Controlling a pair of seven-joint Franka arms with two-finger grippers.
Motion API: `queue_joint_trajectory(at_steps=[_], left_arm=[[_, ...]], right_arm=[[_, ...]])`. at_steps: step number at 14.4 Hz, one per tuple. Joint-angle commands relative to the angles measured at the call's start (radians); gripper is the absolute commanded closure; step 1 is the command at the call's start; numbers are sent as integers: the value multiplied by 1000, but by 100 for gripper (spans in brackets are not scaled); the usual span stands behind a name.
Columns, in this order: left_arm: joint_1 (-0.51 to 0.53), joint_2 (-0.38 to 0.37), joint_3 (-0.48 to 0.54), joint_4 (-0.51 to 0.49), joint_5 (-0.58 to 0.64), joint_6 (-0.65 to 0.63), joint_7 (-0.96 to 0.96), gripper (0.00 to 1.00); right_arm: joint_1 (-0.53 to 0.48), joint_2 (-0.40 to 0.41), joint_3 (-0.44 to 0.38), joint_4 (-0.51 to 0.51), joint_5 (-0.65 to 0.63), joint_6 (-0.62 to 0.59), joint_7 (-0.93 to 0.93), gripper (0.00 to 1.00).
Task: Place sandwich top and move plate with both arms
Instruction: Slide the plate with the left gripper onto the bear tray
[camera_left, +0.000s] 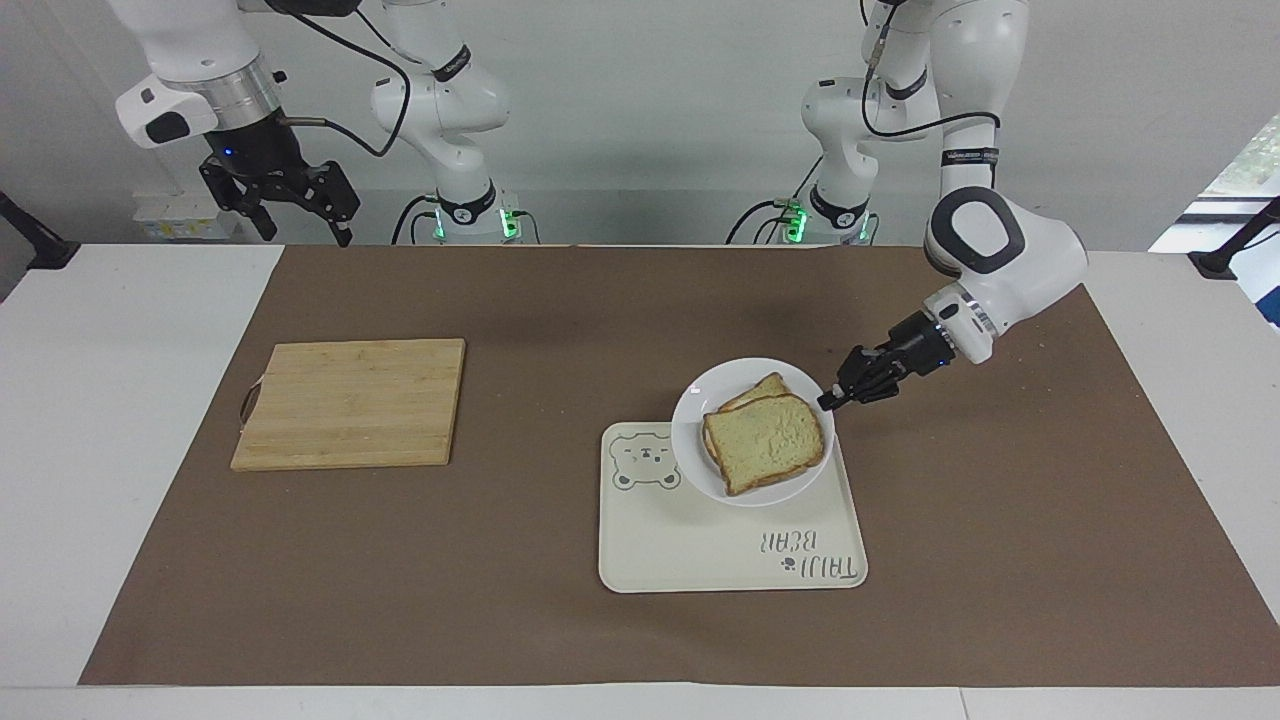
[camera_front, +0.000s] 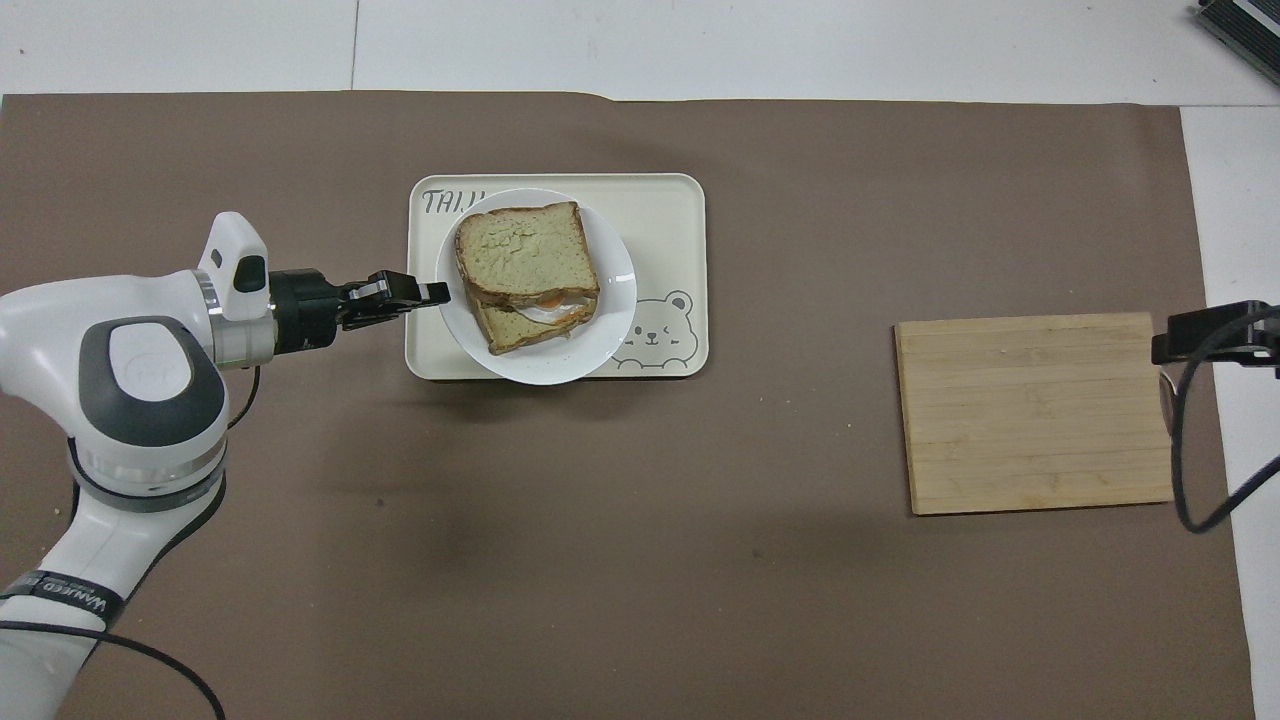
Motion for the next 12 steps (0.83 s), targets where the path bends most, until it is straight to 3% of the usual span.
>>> queue_joint_trajectory(at_steps=[1,5,10,11,12], left_arm=[[-4,86,7,94,-25,25,14,100],[-7,216,-38,189,-15,167,15,100],[-27,213,-32,115,89,192,17,98],[-27,212,-29,107,104,201,18,82],[-27,212,-29,107,106,220,18,57]], right_arm=[[-9,-7,6,-1,-3,-6,-25,0],[-9,-7,6,-1,-3,-6,-25,0],[-9,-7,6,-1,-3,-6,-25,0],[-9,-7,6,-1,-3,-6,-25,0],[-9,-7,6,-1,-3,-6,-25,0]])
